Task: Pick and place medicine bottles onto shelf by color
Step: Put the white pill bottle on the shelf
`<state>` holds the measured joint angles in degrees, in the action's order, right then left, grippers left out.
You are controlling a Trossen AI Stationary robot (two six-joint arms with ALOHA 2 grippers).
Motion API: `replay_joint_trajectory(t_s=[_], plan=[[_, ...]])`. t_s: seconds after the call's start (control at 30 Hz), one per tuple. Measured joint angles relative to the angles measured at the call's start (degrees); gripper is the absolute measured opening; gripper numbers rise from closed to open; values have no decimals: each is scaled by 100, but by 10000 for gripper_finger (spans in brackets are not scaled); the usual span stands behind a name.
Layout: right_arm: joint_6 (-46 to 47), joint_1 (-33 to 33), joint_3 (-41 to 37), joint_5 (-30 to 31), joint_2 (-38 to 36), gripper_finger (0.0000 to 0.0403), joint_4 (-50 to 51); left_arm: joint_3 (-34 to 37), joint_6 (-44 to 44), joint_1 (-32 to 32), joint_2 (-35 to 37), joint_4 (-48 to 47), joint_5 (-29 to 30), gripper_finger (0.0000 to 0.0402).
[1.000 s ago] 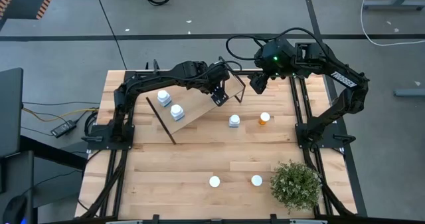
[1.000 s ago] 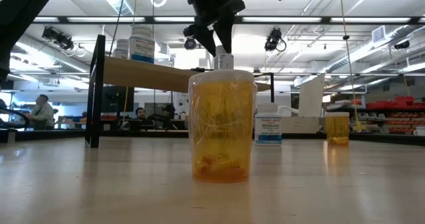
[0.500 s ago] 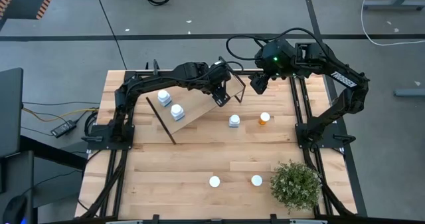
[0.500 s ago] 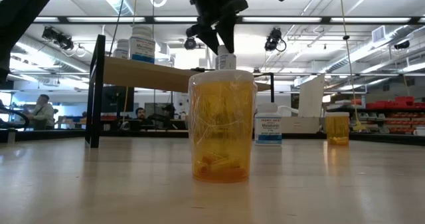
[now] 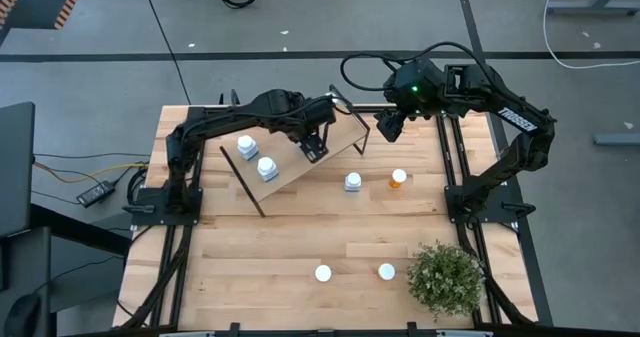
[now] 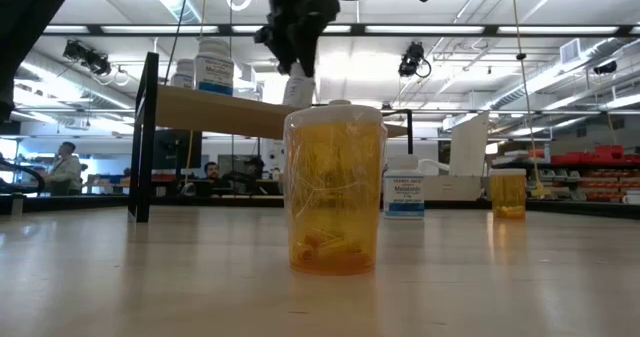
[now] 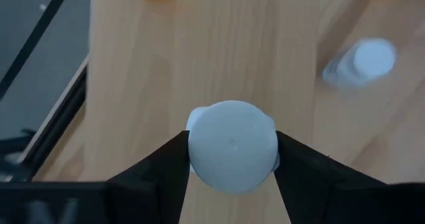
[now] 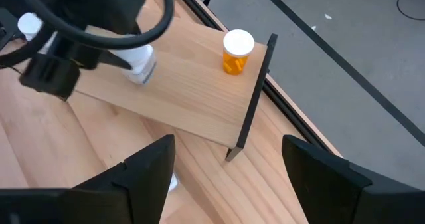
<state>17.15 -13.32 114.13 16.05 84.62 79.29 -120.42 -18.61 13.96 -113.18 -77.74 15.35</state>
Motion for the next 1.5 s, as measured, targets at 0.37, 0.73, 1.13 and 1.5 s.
replay_joint_trajectory(t_s=[0.37, 0.73, 1.13, 1.5], plan=[[-24, 0, 0, -1, 0, 282, 31, 7, -4, 194, 279, -683, 46, 199], [-37, 0, 0, -2, 0, 282, 186, 4, 18, 363, 349, -804, 268, 198], [-22, 0, 0, -1, 0, 282, 391, 237, 419, 553, 969, -141, 502, 210], [-7, -1, 0, 0, 0, 282, 382, 2400, -16, 603, 2305, 1593, 110, 204]])
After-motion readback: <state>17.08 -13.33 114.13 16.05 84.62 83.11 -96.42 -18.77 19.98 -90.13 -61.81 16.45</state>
